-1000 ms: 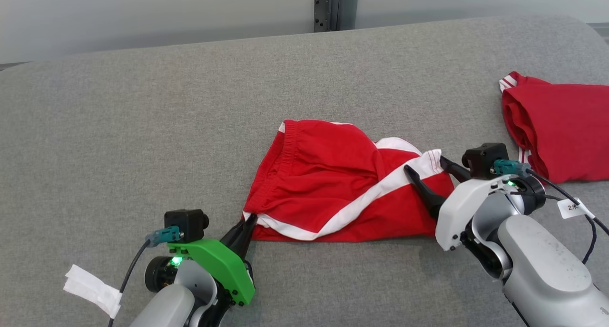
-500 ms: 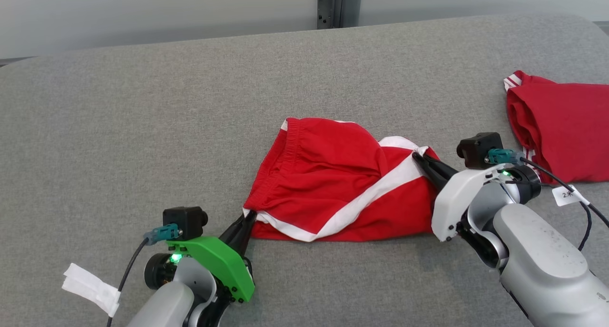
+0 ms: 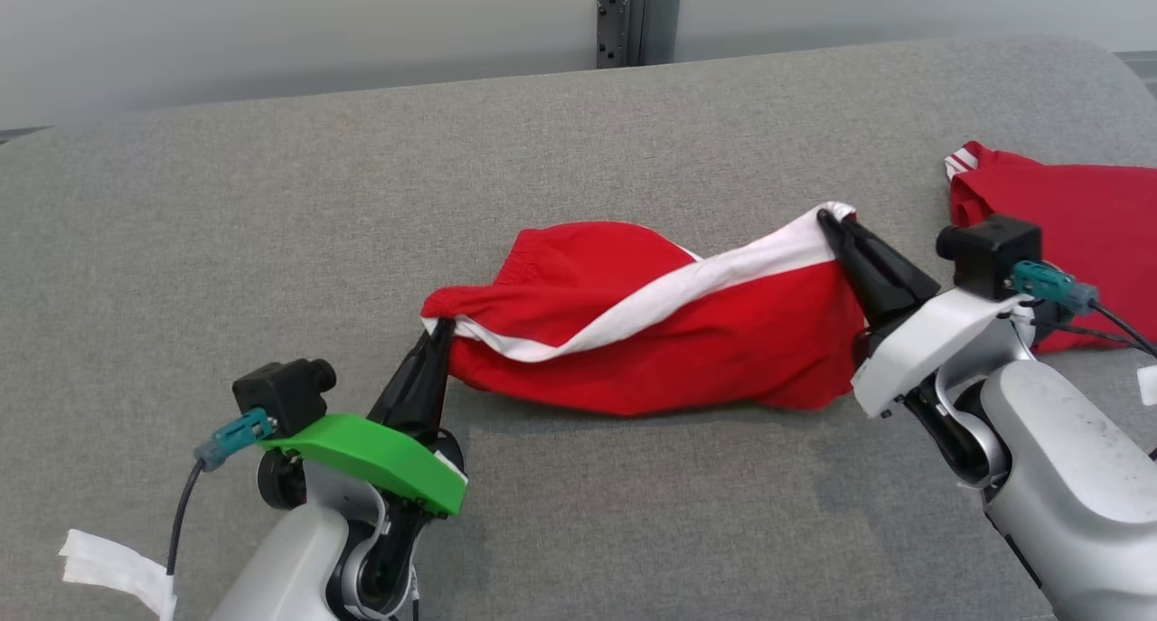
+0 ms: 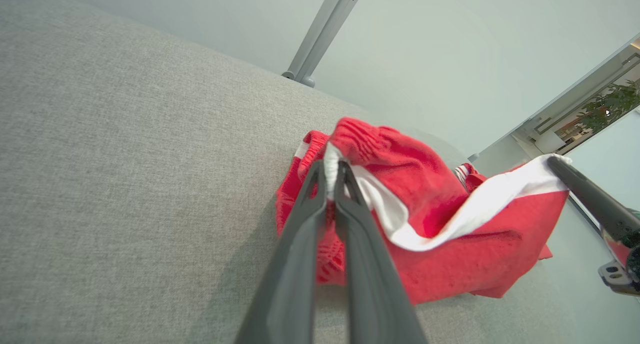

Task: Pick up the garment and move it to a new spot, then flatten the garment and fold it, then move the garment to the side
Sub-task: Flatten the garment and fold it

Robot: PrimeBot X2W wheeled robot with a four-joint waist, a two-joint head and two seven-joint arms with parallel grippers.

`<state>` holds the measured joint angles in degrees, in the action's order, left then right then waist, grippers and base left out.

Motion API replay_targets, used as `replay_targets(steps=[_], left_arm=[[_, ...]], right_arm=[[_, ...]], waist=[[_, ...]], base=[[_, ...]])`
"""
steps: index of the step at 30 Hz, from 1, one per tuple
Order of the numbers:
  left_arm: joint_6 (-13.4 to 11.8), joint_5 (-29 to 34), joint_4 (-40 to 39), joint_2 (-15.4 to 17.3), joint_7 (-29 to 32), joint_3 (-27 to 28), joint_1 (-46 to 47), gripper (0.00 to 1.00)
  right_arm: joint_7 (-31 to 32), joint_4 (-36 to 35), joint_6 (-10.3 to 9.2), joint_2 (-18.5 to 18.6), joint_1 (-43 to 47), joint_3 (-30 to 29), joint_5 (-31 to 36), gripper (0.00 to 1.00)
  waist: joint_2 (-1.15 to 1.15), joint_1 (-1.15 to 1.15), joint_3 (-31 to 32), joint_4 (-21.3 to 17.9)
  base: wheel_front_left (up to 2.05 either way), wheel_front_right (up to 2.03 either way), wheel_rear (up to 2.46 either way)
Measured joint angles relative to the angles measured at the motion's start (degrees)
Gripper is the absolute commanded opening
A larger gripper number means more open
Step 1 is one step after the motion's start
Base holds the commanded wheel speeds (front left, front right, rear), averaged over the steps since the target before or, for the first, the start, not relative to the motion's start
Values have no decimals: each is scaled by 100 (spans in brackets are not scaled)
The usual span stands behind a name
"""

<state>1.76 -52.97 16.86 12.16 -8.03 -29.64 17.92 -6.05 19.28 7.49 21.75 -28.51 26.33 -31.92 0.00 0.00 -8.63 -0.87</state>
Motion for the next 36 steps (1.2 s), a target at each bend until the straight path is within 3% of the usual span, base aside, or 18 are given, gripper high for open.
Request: replay_targets(steps=[10,18,23,29,36], left_arm=[[-341,-86,-1621,112,-315,413,-319,0],[-816,-23,-2938,478,-87,699,-417,0],[-1044,36,-3362,721,296,812,-69,0],[-1083,-22,-2978,968,1066,805,831,0],[-880,68,-1243,889,1655,670,2714,0]], right_arm=[[-356,-1518,0,-35,760,-976,233,0],[64,-2955,0,-101,1180,-1579,412,0],[431,-3481,1,-182,1163,-1862,504,0],[858,-3266,0,-331,562,-1834,432,0],[702,-1756,0,-683,-1336,-1250,587,0]], waist=[[0,0,259,-57],[0,0,506,-132],[0,0,565,-156],[0,0,420,-128],[0,0,9,-139]], base=[[0,0,0],[0,0,0],[0,0,0],[0,0,0],[0,0,0]])
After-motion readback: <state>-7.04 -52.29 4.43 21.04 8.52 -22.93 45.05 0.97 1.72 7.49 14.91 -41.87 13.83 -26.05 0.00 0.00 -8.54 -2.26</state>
